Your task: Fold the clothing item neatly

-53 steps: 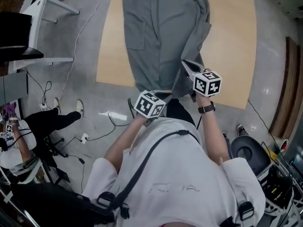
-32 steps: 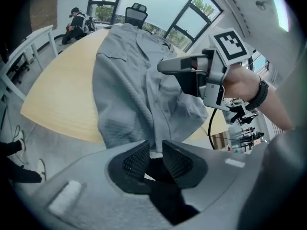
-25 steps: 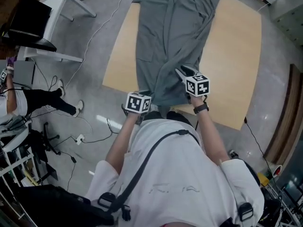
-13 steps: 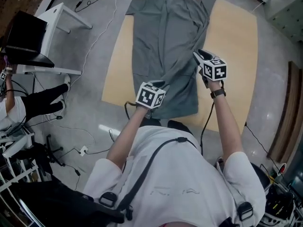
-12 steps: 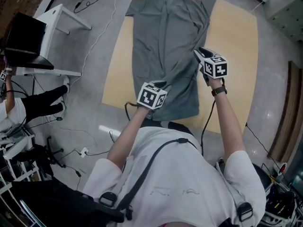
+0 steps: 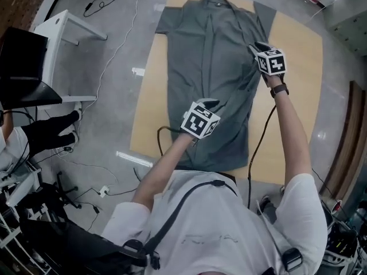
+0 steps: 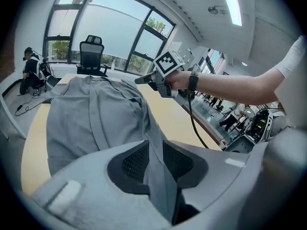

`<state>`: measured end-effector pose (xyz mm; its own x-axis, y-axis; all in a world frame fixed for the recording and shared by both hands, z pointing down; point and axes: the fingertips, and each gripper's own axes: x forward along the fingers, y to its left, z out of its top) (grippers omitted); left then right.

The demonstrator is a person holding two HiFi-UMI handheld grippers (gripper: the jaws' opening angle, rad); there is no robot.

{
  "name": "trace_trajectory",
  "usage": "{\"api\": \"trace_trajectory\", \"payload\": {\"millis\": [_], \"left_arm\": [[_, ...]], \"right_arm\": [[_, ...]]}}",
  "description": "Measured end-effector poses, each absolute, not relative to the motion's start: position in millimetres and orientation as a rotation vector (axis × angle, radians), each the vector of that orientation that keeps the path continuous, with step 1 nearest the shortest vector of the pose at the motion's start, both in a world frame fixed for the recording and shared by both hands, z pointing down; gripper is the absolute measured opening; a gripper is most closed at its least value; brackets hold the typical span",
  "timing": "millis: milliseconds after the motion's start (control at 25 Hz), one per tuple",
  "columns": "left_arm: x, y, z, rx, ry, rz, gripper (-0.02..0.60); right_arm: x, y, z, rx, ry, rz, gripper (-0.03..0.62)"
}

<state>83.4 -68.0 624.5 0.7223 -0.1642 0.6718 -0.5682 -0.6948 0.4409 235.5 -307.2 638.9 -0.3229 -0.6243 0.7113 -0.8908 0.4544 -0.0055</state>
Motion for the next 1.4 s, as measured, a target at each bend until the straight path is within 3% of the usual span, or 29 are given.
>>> {"api": "trace_trajectory", "payload": {"millis": [280, 680, 880, 1400], "left_arm": [[69.6, -136.8, 620.3, 2.279, -0.590, 0.722, 0.094], [50.2, -139.6, 648.3, 2.181, -0.611, 0.682, 0.094], [45.3, -143.1, 655.2, 2.145, -0.636, 0.651, 0.093], [43.2, -146.7, 649.1, 2.157, -0.667, 0.612, 0.081]], "right_arm": [[251.9, -373.8, 707.1, 1.146, -1.896, 0.574, 0.117], [260.1, -411.9, 772.9, 1.108, -1.745, 0.645, 0.090], [264.8, -413.7, 776.6, 1.125, -1.742, 0.657, 0.029], [269.2, -413.3, 736.1, 1.207, -1.828, 0.795, 0.026]]}}
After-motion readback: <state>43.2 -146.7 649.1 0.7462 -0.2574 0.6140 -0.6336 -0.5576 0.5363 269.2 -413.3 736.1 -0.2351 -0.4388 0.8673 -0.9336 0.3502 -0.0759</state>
